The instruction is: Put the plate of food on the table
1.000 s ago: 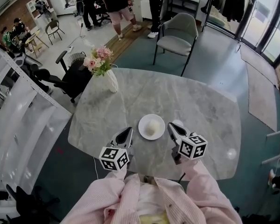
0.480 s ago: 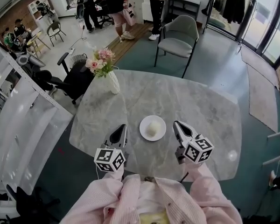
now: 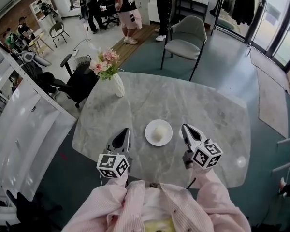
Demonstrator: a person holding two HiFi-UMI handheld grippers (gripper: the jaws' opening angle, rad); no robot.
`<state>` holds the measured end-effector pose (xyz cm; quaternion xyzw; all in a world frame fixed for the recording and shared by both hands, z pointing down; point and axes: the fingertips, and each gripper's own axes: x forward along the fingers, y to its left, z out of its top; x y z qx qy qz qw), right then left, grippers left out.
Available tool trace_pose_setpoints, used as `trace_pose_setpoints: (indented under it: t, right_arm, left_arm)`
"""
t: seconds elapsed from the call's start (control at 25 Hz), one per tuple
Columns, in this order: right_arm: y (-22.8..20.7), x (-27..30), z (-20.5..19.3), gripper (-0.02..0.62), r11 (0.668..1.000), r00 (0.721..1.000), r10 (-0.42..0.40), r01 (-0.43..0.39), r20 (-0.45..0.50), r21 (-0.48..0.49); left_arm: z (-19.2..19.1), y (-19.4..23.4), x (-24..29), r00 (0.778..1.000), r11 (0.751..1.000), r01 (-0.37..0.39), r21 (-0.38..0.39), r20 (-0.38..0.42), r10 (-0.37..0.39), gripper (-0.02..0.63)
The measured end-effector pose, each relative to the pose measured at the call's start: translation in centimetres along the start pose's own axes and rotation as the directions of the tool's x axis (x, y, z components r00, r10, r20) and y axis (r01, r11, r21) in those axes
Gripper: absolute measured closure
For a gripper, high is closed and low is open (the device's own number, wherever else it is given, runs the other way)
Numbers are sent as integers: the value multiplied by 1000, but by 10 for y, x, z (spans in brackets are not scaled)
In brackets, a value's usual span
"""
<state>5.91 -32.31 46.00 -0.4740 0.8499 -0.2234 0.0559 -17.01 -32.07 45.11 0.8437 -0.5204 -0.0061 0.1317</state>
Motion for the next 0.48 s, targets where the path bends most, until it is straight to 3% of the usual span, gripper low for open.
trace_pose_setpoints:
  t: [0.48]
  right_arm:
    - [-3, -3, 4, 591, 1000, 1000, -1, 1, 8, -14]
  left_arm:
    - [2, 0, -2, 1000, 1000, -16, 4, -2, 16, 609]
